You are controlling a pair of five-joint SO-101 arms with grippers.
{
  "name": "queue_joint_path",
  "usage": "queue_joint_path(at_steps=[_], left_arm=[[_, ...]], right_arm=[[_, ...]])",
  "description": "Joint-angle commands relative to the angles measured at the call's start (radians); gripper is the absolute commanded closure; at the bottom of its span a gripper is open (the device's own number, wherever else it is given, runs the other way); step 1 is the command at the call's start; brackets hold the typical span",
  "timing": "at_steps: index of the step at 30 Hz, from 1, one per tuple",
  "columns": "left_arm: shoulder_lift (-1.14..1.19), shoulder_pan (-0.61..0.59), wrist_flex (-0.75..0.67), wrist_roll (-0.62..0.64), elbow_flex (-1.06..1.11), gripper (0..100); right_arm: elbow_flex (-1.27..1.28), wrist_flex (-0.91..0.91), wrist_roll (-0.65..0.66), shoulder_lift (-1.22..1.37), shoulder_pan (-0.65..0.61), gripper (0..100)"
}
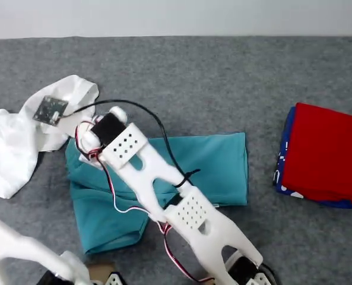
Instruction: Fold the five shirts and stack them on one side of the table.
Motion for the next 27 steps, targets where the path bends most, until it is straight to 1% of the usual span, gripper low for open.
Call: queue_joint_path(at_steps=[1,5,9,13,17,19,23,27], left_arm=[[-0.026,-0.052,-0.005,-0.008,-0.038,99],[-0.025,-0.121,-0.009,-0.008,-0.035,99],[-0.025,-0.13,-0.006,-0.008,-0.035,99],[-0.025,-0.13,-0.005,-0.005,-0.027,99],[-0.025,-0.129,-0.011,-0.008,0.022,99],[-0.025,-0.127,-0.011,-0.009,0.044,99],[-0.025,-0.124,-0.006,-0.017,0.053,99],[-0.025,-0.13,-0.005,-0.066,0.053,99]], right_arm=[[0.141,0.045,-0.014,-0.188,0.001,95.7],[0.439,0.044,-0.015,-0.38,-0.021,95.7],[0.735,0.042,-0.015,-0.542,-0.071,95.7],[0.939,0.039,-0.011,-0.642,-0.159,95.4],[1.002,0.036,-0.014,-0.645,-0.232,94.6],[1.01,0.033,-0.011,-0.625,-0.263,90.5],[1.01,0.024,-0.012,-0.556,-0.332,77.0],[1.01,0.007,-0.012,-0.498,-0.403,75.7]])
